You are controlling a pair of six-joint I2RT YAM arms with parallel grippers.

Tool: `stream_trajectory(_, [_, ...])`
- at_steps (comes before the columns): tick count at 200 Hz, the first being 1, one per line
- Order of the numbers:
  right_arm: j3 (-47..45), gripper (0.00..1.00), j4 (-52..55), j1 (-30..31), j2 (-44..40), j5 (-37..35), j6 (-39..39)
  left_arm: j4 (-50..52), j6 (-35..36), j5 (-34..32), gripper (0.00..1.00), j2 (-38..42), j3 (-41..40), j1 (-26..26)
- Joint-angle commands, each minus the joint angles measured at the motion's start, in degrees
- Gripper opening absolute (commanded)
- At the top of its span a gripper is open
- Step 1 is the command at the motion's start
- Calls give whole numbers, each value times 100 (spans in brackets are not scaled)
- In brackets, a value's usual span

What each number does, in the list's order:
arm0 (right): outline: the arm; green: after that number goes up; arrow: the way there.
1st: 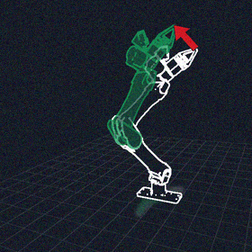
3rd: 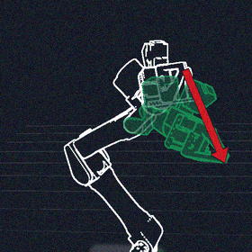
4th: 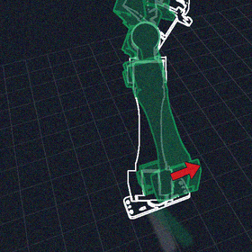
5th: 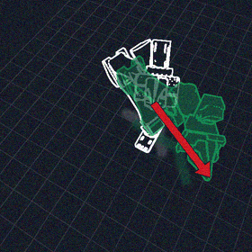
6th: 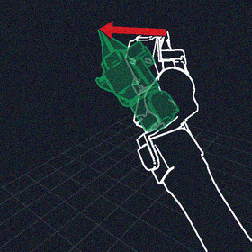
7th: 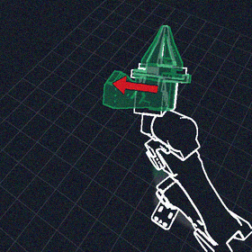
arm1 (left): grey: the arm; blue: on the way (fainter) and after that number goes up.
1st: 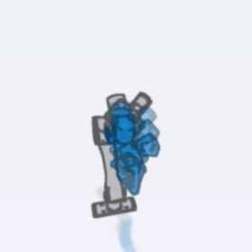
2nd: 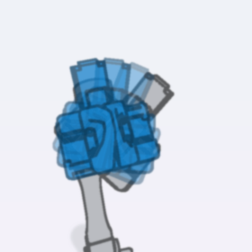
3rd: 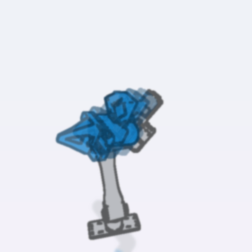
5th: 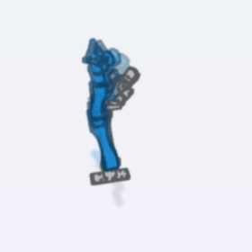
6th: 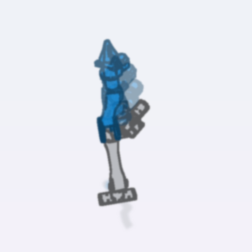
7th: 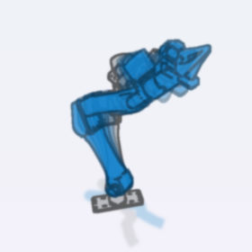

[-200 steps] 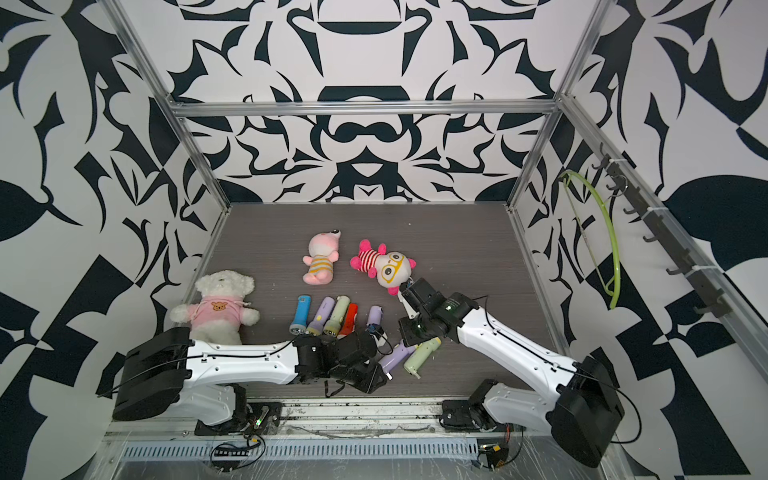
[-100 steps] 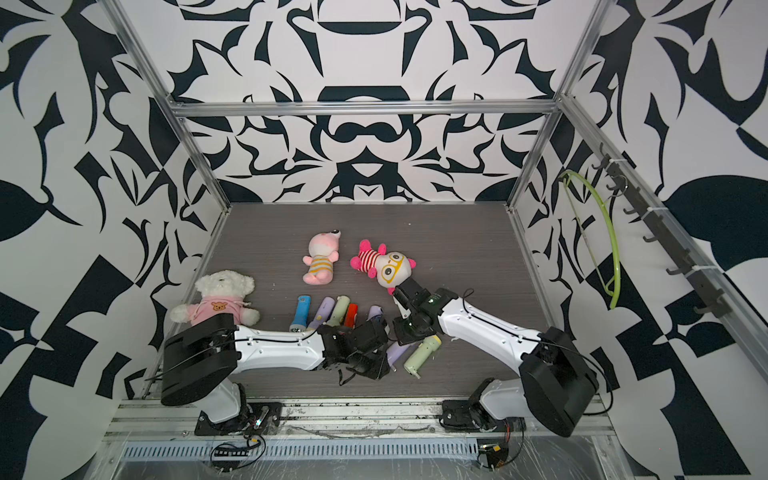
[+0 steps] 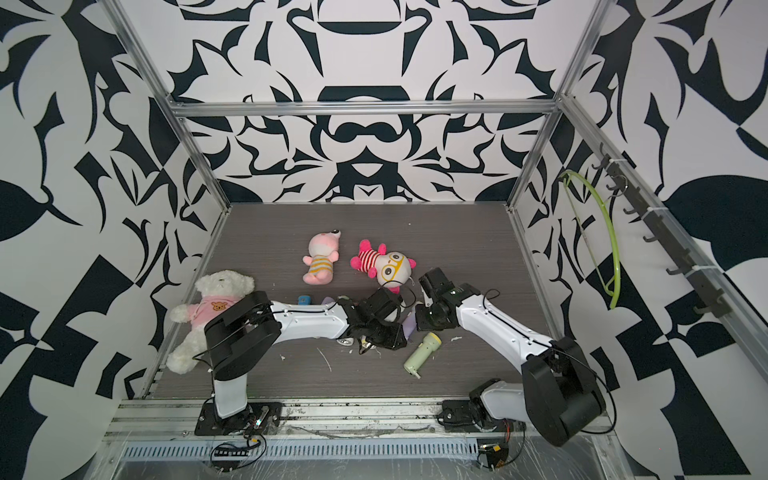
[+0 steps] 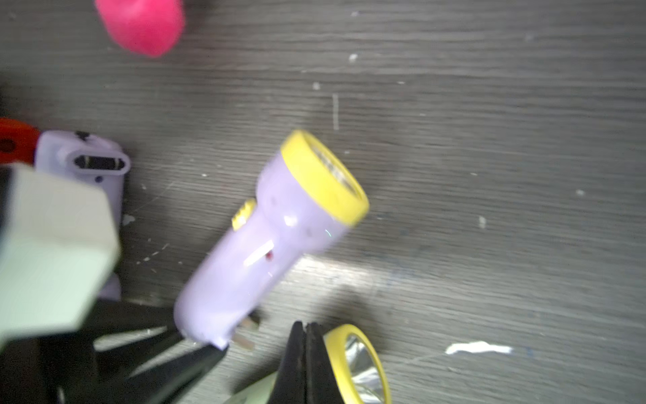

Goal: Close the plug at the bottom of the flashlight
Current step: Move the flashlight at the center of the board, then adjust the flashlight at the center of the board.

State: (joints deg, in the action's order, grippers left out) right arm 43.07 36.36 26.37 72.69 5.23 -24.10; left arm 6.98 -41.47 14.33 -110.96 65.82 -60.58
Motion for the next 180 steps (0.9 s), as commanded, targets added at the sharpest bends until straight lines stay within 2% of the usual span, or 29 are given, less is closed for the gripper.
stream_trajectory(1, [52, 0, 99, -62, -323, -131, 27, 84, 347, 280, 28, -162, 414, 123])
stream_trajectory(21, [74, 0, 239, -86, -493, -232, -5, 196, 436, 413, 28, -68, 581, 117])
stream_trajectory(47, [-23, 0, 231, -93, -644, -277, -85, 178, 357, 395, 29, 454, 239, 45])
stream_trajectory(92, [-208, 0, 88, -95, -648, -75, -277, 490, 204, 255, 34, 1189, -277, -608])
stream_trajectory(128, [-139, 0, -25, -95, -461, -49, -315, 442, -80, 245, 34, 1133, -408, -1111])
stream_trajectory(180, [-24, 0, -432, -99, 62, 295, -402, 140, -312, 546, 33, 506, -140, -1427])
